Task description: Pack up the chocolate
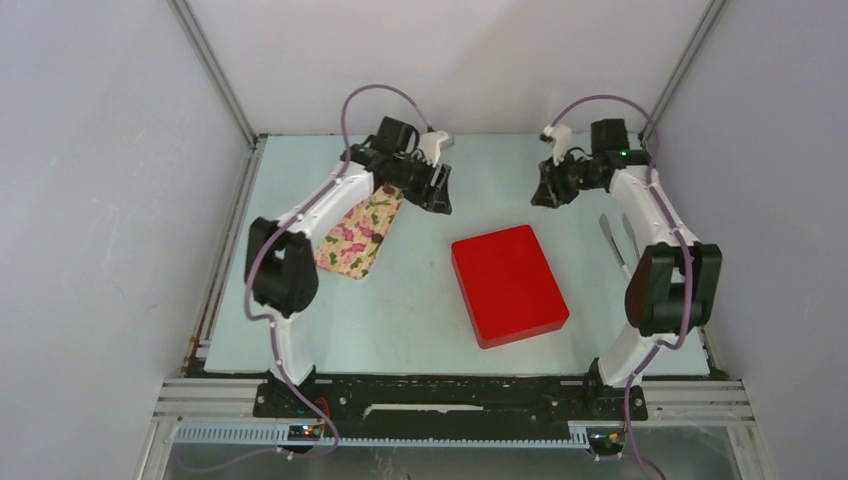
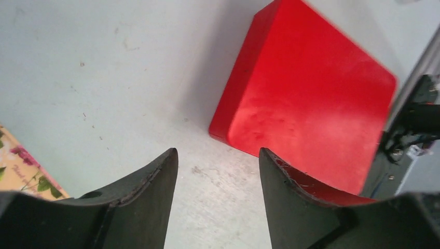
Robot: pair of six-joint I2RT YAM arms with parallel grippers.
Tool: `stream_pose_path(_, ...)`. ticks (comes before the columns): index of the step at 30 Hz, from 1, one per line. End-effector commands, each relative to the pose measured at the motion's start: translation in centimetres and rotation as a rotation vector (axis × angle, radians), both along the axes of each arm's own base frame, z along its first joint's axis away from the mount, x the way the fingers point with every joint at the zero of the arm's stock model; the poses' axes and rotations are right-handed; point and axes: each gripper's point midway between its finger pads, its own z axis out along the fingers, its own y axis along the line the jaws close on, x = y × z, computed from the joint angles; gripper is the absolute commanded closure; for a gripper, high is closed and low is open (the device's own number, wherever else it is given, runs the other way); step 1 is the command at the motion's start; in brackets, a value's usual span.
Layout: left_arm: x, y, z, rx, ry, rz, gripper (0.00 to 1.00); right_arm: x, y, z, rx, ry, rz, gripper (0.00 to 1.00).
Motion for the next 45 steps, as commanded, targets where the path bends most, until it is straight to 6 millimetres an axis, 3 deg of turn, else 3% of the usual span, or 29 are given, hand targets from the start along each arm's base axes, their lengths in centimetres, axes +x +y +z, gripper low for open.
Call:
stream_pose_path(1, -2.7, -0.6, 6.6, -0.143, -0.084, -0.040, 0.39, -1.2, -0.5, 2.8, 0.134, 0.040, -0.052, 0.76)
stream_pose_path(4, -4.9, -0.9, 6.1, -0.157, -0.033, -0.103, 0.43, -1.8, 0.1, 2.1, 0.227, 0.113, -0.043, 1.00)
stream_pose_path(7, -6.7, -0.7, 5.0, -0.135, -0.006, -0.154, 0.44, -2.8, 1.7, 0.8, 0.303, 0.191, 0.008, 1.00)
stream_pose_path(10, -8.1, -0.7, 4.2, -0.127, 0.015, -0.183, 0.45, -3.0, 2.6, -2.6, 0.303, 0.301, -0.030, 1.00)
stream_pose_path(14, -9.8, -1.7, 2.8, -0.101, 0.046, -0.241, 0.46, -1.7, 0.7, -10.3, 0.189, 0.456, -0.292, 1.00)
stream_pose_path(15, -10.0, -1.9, 2.6, -0.092, 0.050, -0.246, 0.46, -1.8, 0.2, -11.6, 0.152, 0.470, -0.293, 1.00)
stream_pose_path(17, -10.1, -2.2, 2.2, -0.075, 0.048, -0.249, 0.45, -1.8, 0.0, -11.9, 0.129, 0.469, -0.257, 1.00)
stream_pose_path(19, -10.2, -2.1, 1.8, -0.058, 0.046, -0.247, 0.44, -1.2, 0.1, -10.6, 0.151, 0.453, -0.244, 1.00)
stream_pose_path(23, -9.9, -1.6, 1.4, -0.029, 0.030, -0.236, 0.43, 0.8, 0.6, -4.2, 0.295, 0.346, -0.259, 1.00)
stream_pose_path(26, -9.5, -1.4, 2.4, -0.023, -0.010, -0.225, 0.42, 0.7, 0.4, 1.5, 0.361, 0.229, -0.249, 1.00)
stream_pose_path(28, -8.8, -1.0, 3.8, -0.018, -0.062, -0.206, 0.39, -0.1, -0.1, 3.5, 0.340, 0.165, -0.248, 0.99)
stream_pose_path(31, -7.1, 0.4, 6.2, -0.001, -0.154, -0.148, 0.35, -1.7, -1.7, 5.3, 0.259, 0.069, -0.244, 0.66)
stream_pose_path(33, -6.0, 1.8, 7.5, 0.008, -0.200, -0.086, 0.34, -2.2, -3.5, 6.0, 0.184, 0.013, -0.300, 0.54)
stream_pose_path(37, -2.8, 7.0, 11.2, 0.013, -0.310, 0.132, 0.31, -1.5, -9.1, 8.9, 0.024, -0.124, -0.589, 0.37)
stream_pose_path(39, -1.5, 10.2, 13.4, 0.014, -0.394, 0.267, 0.24, -1.8, -9.8, 11.4, 0.017, -0.190, -0.619, 0.29)
stream_pose_path(40, -0.8, 12.0, 14.3, 0.016, -0.435, 0.355, 0.06, -1.7, -10.3, 12.9, 0.011, -0.225, -0.643, 0.23)
stream_pose_path(41, -0.6, 14.1, 15.5, 0.018, -0.483, 0.453, 0.01, -1.8, -10.7, 13.9, 0.003, -0.252, -0.667, 0.17)
stream_pose_path(43, -0.1, 18.0, 14.7, 0.058, -0.498, 0.659, 0.00, -1.9, -12.4, 15.2, -0.032, -0.310, -0.771, 0.04)
stream_pose_path(45, -0.9, 20.7, 11.1, 0.132, -0.430, 0.757, 0.02, -2.2, -15.0, 14.6, -0.078, -0.337, -0.944, 0.01)
